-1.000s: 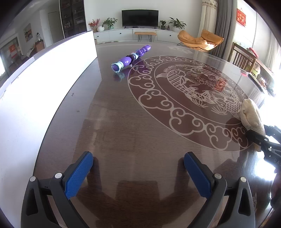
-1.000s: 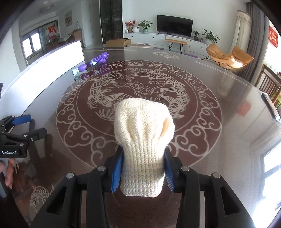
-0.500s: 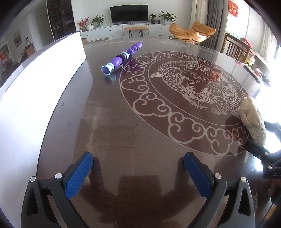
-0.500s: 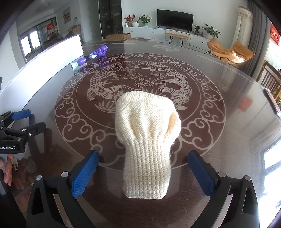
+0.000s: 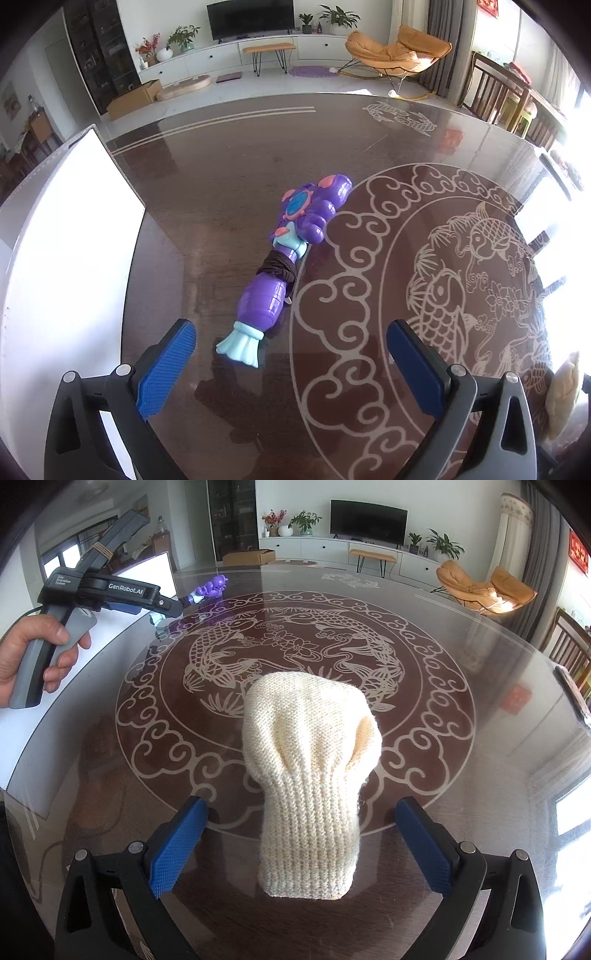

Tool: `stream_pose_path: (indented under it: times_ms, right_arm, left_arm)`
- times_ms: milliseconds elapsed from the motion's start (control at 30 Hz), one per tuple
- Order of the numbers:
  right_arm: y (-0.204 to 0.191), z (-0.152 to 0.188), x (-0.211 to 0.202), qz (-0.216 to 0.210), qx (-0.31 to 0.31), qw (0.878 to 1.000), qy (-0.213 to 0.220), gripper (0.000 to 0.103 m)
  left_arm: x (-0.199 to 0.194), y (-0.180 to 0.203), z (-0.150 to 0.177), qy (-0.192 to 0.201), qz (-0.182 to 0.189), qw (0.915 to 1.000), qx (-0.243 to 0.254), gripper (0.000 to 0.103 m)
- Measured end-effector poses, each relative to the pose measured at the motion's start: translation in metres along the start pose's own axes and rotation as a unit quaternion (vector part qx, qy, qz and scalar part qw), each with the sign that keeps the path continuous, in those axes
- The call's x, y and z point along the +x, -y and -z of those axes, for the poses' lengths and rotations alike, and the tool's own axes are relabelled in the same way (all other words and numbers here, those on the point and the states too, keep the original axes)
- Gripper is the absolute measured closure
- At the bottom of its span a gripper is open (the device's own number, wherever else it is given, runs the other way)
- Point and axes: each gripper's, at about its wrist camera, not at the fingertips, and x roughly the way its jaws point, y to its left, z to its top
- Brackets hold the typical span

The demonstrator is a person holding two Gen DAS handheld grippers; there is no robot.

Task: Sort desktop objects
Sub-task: 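Grasp the purple toy with the left gripper while the right gripper holds the glove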

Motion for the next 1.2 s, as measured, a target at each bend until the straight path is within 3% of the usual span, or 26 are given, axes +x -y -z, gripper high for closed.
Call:
stream_pose_path:
  times_ms: [67, 133, 267, 300, 333, 367, 400, 433, 567, 733, 900, 1100, 1200]
  right_arm:
    - [0.0, 0.0, 0.0, 0.0, 0.0, 1.0, 0.0, 0.001]
    - [0.0, 0.0, 0.0, 0.0, 0.0, 1.0, 0.0, 0.001]
    - [0.0, 0.0, 0.0, -0.001, 0.0, 1.0, 0.0, 0.001]
    - [0.0, 0.0, 0.0, -0.001, 0.001, 1.0, 0.0, 0.001]
    - [0.0, 0.0, 0.0, -0.002, 0.001, 1.0, 0.001, 0.001]
    - [-0.001, 0.0, 0.001, -0.002, 0.002, 1.0, 0.001, 0.001]
    - [-0.001, 0.001, 0.001, -0.001, 0.001, 1.0, 0.0, 0.001]
    - [-0.002, 0.001, 0.002, 0.001, -0.001, 1.0, -0.001, 0.001]
    - [-0.003, 0.0, 0.002, 0.001, -0.001, 1.0, 0.0, 0.001]
    - [-0.003, 0.001, 0.002, 0.001, -0.001, 1.0, 0.0, 0.001]
    - [-0.003, 0.001, 0.002, 0.001, -0.001, 1.0, 0.0, 0.001]
    - [-0.003, 0.001, 0.002, 0.003, -0.001, 1.0, -0.001, 0.0]
    - [-0.003, 0.001, 0.002, 0.003, -0.001, 1.0, -0.001, 0.0]
  left_arm:
    - [0.013, -0.002, -0.007, 0.0, -0.006, 0.9999, -0.01, 0.0]
    - [0.022, -0.008, -0.015, 0.004, 0.018, 0.9993, -0.034, 0.0]
    - [0.028, -0.007, -0.024, 0.022, 0.01, 0.9989, -0.039, 0.0]
    - [0.026, -0.006, -0.023, 0.033, 0.01, 0.9987, -0.038, 0.01]
    - [0.021, -0.007, -0.02, 0.048, 0.008, 0.9981, -0.037, 0.035]
    - [0.015, -0.006, -0.02, 0.058, 0.006, 0.9975, -0.039, 0.05]
    - [0.012, -0.006, -0.018, 0.062, 0.005, 0.9972, -0.041, 0.074]
    - [0.009, -0.004, -0.015, 0.062, 0.005, 0.9971, -0.042, 0.081]
    - [-0.009, -0.009, 0.028, 0.078, -0.001, 0.9961, -0.041, 0.081]
    - [-0.044, -0.005, 0.096, 0.068, 0.011, 0.9955, -0.064, 0.081]
    - [-0.077, 0.023, 0.156, 0.067, 0.001, 0.9956, -0.067, 0.081]
    - [-0.094, 0.049, 0.187, 0.082, -0.007, 0.995, -0.058, 0.08]
    - [-0.095, 0.054, 0.186, 0.089, -0.005, 0.9944, -0.056, 0.08]
